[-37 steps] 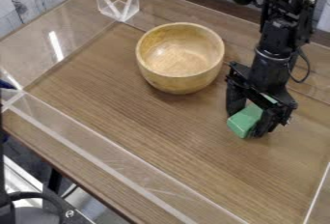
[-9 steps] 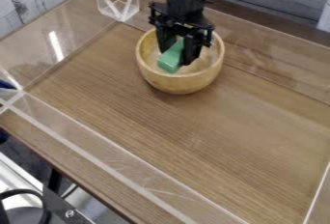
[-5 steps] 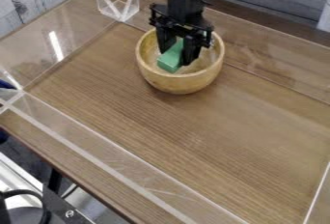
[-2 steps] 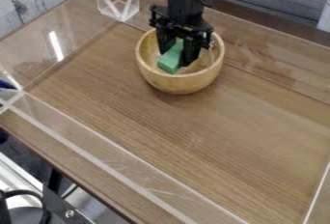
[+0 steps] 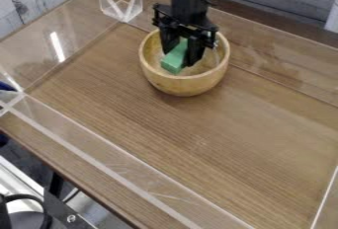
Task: Put the green block in the brown bowl
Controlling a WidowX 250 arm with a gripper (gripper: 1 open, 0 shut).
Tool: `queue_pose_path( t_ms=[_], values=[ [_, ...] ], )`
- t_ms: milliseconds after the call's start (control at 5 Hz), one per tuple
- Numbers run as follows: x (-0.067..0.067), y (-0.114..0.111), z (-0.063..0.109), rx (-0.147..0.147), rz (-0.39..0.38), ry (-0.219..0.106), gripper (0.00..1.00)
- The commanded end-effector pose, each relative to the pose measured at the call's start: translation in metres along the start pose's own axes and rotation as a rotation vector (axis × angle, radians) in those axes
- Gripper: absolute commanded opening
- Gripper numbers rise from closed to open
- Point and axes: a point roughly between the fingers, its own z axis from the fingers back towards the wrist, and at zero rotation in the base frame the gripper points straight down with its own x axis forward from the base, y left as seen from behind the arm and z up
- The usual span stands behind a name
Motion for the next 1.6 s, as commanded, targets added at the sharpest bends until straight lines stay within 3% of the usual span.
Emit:
queue_pose_path(
  t_ms=[0,1400],
  values=[
    [0.011,0.0062,0.0165,0.017,0.008,-0.057,0.0],
    [0.0119,0.0072,0.016,0.008,0.014,-0.042,0.0]
  ],
)
